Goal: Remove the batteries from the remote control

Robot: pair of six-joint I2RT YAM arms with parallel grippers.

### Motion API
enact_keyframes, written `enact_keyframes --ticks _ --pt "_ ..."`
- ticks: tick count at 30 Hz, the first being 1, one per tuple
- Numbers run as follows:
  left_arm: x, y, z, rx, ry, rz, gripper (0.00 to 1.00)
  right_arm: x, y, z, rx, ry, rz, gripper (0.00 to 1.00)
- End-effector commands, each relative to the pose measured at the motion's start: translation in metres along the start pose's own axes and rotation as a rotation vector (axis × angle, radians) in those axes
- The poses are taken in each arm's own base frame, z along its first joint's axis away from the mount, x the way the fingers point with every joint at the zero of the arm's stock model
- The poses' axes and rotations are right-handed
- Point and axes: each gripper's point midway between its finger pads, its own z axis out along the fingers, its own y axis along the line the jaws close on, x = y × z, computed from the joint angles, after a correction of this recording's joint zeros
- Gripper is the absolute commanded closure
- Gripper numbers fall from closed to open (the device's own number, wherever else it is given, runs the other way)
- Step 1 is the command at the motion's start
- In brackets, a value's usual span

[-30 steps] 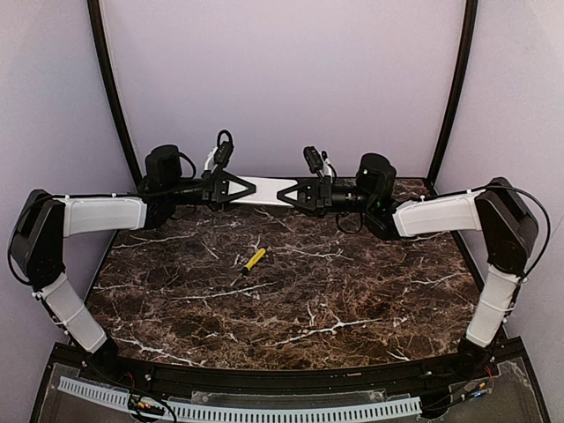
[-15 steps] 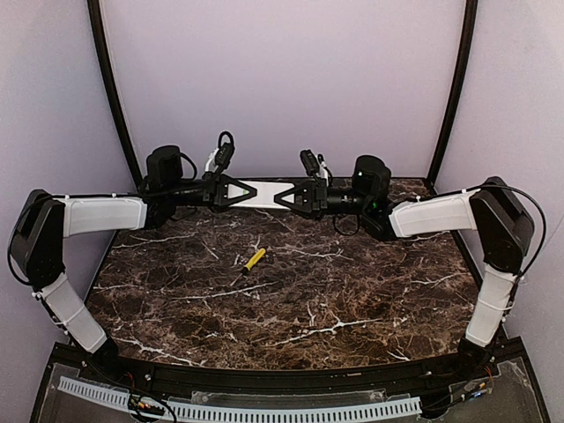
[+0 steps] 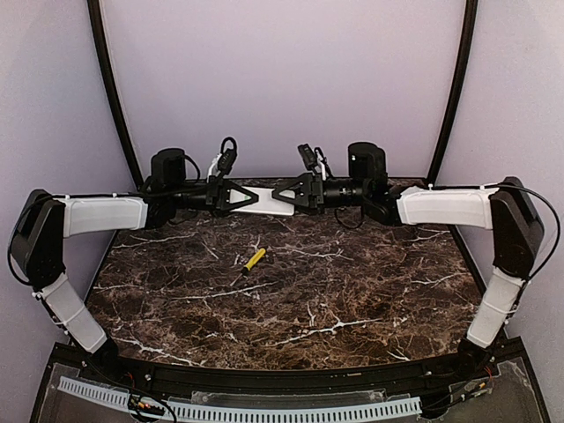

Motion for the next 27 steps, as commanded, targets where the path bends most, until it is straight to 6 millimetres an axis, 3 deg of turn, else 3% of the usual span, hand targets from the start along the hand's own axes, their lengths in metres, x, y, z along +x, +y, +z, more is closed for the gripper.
enact_keyframes --ticks 1,12,27 --pt "-0.008 -0.016 -0.002 0.005 -0.008 0.061 1.00 -0.006 0.002 -0.017 0.150 0.001 -0.079 0.40" --pt "-0.008 -0.009 -0.003 -0.050 -0.011 0.071 1.00 -0.007 -0.011 -0.031 0.302 0.015 -0.030 0.40" --pt "-0.008 -0.006 -0.003 -0.061 -0.015 0.063 1.00 0.001 -0.025 -0.015 0.309 0.051 0.043 0.48"
